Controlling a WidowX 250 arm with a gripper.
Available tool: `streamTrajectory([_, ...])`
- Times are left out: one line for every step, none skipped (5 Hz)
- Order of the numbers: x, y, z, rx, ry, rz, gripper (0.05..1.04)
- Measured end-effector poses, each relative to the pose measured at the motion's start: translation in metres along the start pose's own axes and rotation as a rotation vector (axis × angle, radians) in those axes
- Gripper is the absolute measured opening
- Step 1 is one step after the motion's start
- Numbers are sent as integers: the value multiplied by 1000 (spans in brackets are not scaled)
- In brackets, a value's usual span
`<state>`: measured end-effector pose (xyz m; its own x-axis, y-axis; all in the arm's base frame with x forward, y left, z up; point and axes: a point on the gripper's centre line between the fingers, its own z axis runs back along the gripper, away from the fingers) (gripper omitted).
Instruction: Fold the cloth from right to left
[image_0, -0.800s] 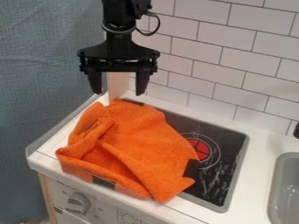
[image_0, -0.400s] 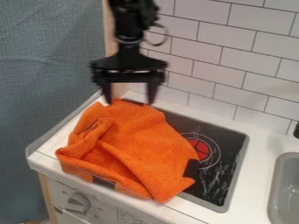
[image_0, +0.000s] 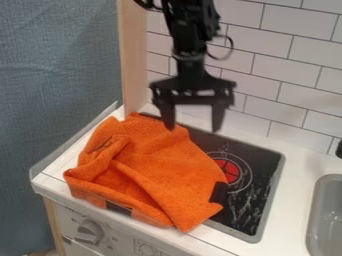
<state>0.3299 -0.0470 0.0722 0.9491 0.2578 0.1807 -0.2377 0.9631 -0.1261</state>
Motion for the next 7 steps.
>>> streamTrajectory([-11,-15,-23,31,33,-60,999])
streamTrajectory([-19,-18,-40,59,51,-69,999])
streamTrajectory([-26,-17,-59,84,81,-68,999])
streamTrajectory([-36,-20,-81,95,145,-80,999])
streamTrajectory([-40,-24,-94,125,179,-103,999])
streamTrajectory([-38,-28,-98,108,188,-111,940])
streamTrajectory([-37,-29,-98,101,182,-120,663])
